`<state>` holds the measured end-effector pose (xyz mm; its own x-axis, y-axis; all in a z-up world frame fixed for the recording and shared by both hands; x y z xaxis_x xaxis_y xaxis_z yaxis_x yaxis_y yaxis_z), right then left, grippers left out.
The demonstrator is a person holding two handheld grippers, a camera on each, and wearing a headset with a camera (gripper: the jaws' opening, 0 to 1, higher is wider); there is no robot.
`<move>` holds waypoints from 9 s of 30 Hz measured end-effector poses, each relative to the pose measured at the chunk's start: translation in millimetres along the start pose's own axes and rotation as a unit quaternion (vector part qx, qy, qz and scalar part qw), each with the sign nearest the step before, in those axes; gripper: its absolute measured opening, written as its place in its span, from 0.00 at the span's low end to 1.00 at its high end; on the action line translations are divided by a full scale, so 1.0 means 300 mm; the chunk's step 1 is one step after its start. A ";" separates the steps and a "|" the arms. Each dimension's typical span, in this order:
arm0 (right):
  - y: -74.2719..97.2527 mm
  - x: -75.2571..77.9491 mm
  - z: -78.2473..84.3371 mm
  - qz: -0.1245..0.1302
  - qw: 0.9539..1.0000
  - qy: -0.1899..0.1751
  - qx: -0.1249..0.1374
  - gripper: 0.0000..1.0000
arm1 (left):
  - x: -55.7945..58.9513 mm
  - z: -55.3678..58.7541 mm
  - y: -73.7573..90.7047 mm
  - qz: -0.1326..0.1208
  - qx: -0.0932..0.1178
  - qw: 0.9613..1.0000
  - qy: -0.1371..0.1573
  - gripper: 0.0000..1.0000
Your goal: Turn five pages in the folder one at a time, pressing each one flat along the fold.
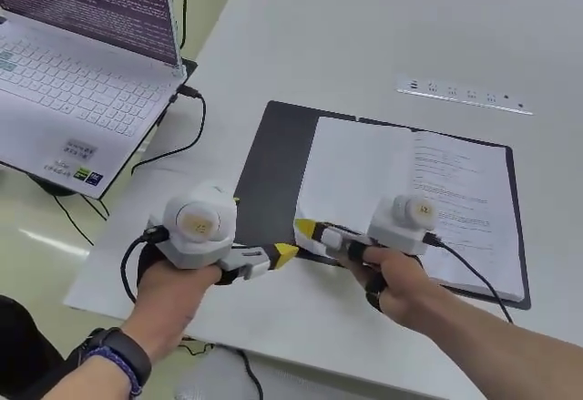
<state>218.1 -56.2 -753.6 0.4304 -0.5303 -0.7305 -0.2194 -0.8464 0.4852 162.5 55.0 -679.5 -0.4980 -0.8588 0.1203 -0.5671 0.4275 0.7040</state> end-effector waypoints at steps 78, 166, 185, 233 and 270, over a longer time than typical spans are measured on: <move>0.469 0.185 -0.148 0.065 0.991 0.035 0.108 0.15 | 0.099 0.002 -0.328 0.082 -0.076 0.994 0.012 0.00; 0.279 0.451 -0.464 0.101 0.974 -0.075 0.190 0.00 | 0.080 0.015 -0.338 0.093 -0.076 0.993 0.017 0.00; 0.260 0.503 -0.558 0.119 0.965 -0.097 0.213 0.00 | 0.077 0.014 -0.335 0.096 -0.072 0.992 0.026 0.00; 0.293 0.424 -0.392 0.106 0.975 -0.054 0.185 0.00 | 0.063 0.032 -0.356 0.094 -0.047 0.994 0.040 0.00; 0.352 0.333 -0.211 0.100 0.978 -0.050 0.176 0.00 | 0.063 0.034 -0.358 0.099 -0.046 0.993 0.034 0.00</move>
<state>293.4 -195.5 -744.9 0.2638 -0.6743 -0.6897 -0.5861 -0.6800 0.4406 207.3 -4.2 -760.1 -0.5467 -0.7786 0.3081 -0.3989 0.5657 0.7217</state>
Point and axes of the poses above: the centre of the closed fingertips' face, and the gripper's own axes: y roughly backward along the fingers, x roughly to its right, z roughly out of its underside, the point moved 5 cm from there along y, roughly backward along the fingers, and after that the axes turned 10 degrees about -x, right-handed, at the moved point
